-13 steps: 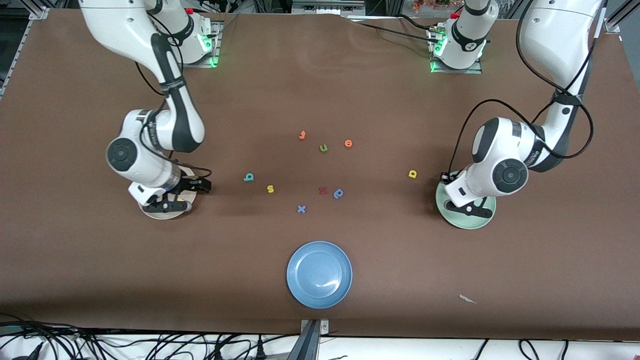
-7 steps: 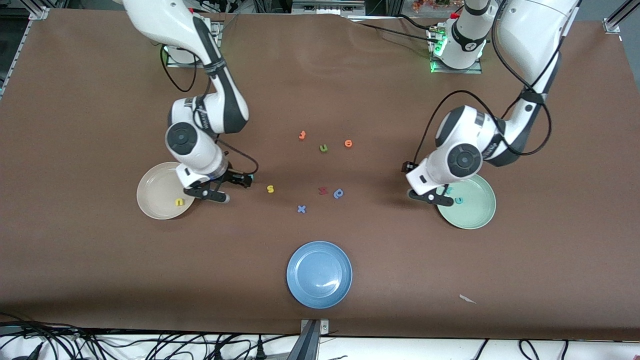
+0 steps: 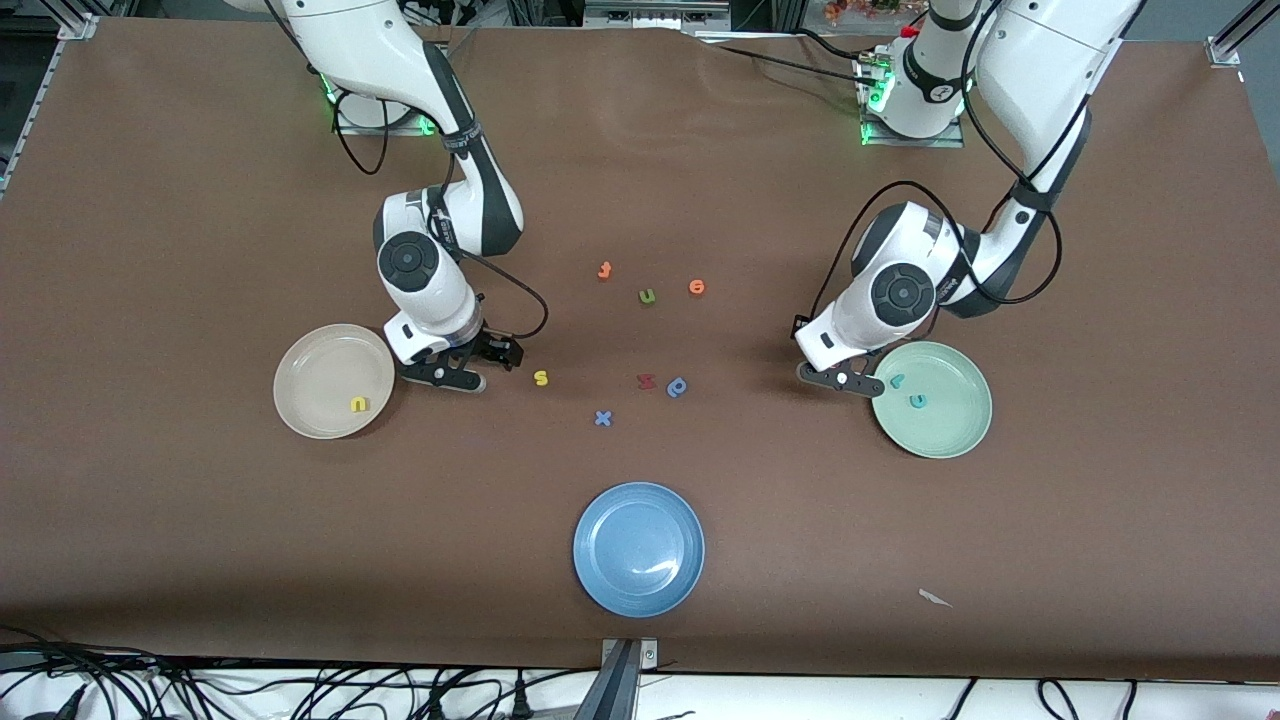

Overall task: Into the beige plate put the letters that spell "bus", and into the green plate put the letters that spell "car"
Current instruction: 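Grasp yellow a with the left gripper while the right gripper reaches teal b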

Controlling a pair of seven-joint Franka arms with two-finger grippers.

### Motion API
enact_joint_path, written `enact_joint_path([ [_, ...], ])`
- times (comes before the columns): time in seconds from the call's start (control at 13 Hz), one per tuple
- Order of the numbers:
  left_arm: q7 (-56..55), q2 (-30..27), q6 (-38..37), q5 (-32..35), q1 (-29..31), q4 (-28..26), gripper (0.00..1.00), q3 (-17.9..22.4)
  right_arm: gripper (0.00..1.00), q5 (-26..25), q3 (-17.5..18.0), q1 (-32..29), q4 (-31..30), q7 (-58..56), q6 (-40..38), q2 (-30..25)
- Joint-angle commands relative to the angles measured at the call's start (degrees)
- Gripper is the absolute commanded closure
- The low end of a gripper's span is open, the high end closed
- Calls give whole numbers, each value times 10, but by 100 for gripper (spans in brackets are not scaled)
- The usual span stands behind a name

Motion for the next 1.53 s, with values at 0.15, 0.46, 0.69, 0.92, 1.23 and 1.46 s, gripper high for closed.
enact_joint_path([
  [0.15, -3, -6, 59, 23, 11, -40, 49, -2, 9, 9, 14, 7, -12, -8, 25, 5],
  [0.46, -3, -1, 76, 23, 11, -50, 38, -1, 15, 8, 14, 6, -8, -12, 26, 13],
  [0.69, -3, 2, 77, 23, 11, -50, 45, 0, 25, 9, 14, 4, -5, -12, 25, 13],
  [0.92, -2, 10, 94, 23, 11, -51, 55, 1, 36, 9, 14, 2, -4, -12, 25, 13],
  [1.23, -3, 16, 94, 69, 20, -51, 72, 2, 46, 10, 14, 2, 0, -11, 20, 13],
  [1.46, -3, 6, 79, 68, 20, -44, 97, 0, 53, 10, 15, 3, -1, -8, 19, 14],
])
